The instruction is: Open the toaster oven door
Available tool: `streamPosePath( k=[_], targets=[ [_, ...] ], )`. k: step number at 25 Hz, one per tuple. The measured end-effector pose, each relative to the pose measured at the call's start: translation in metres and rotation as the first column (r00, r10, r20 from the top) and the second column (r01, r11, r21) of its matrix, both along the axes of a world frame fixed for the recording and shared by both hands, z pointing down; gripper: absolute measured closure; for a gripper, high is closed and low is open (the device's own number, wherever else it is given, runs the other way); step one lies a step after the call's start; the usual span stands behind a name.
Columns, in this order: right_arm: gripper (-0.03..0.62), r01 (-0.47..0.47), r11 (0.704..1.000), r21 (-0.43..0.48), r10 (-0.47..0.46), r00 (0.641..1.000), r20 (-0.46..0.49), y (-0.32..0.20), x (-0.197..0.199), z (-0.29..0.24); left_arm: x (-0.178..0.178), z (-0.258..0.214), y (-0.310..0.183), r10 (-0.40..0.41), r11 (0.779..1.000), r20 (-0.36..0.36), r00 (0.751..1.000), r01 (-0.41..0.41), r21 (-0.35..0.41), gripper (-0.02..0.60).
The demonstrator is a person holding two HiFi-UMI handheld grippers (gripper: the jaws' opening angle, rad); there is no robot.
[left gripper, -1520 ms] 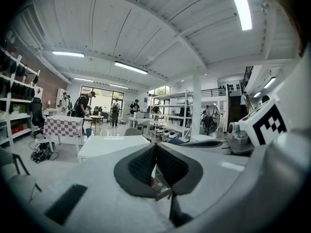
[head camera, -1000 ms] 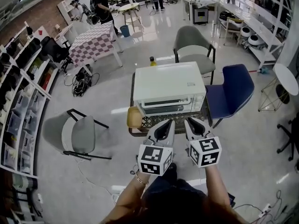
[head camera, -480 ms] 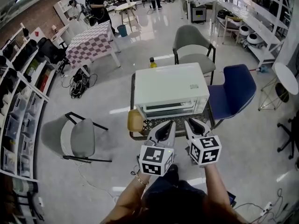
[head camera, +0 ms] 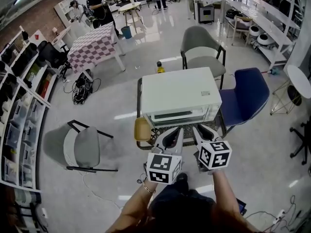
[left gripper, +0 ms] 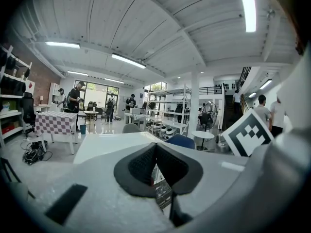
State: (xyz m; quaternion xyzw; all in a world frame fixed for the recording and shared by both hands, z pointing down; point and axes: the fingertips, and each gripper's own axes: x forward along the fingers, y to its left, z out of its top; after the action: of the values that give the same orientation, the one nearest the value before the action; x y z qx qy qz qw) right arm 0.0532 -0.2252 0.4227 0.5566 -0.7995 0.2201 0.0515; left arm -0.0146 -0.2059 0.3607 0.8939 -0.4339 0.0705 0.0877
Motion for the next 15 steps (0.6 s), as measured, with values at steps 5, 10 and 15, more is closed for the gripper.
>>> streamPosePath(
  k=[5, 10, 15],
  targets=[
    [0.517, -0.023, 0.999, -0.041, 0.025, 0.999, 0.048, -0.013, 0.005, 0.013, 0.002, 0.004, -0.012, 0.01, 1.0, 0.003, 1.0, -0.01, -0.007, 0.568],
    [0.499, -0.036, 0.996, -0.082, 0.044, 0.994, 0.099, -0.024, 0.004, 0.028, 0.002, 0.013, -0.02, 0.022, 1.0, 0.005, 1.0, -0.022, -0.02, 0.568],
    [0.491, -0.043, 0.992, -0.115, 0.059, 0.989, 0.136, -0.035, -0.001, 0.042, -0.002, 0.02, -0.031, 0.025, 0.999, 0.004, 1.0, -0.025, -0.031, 0.568]
  ],
)
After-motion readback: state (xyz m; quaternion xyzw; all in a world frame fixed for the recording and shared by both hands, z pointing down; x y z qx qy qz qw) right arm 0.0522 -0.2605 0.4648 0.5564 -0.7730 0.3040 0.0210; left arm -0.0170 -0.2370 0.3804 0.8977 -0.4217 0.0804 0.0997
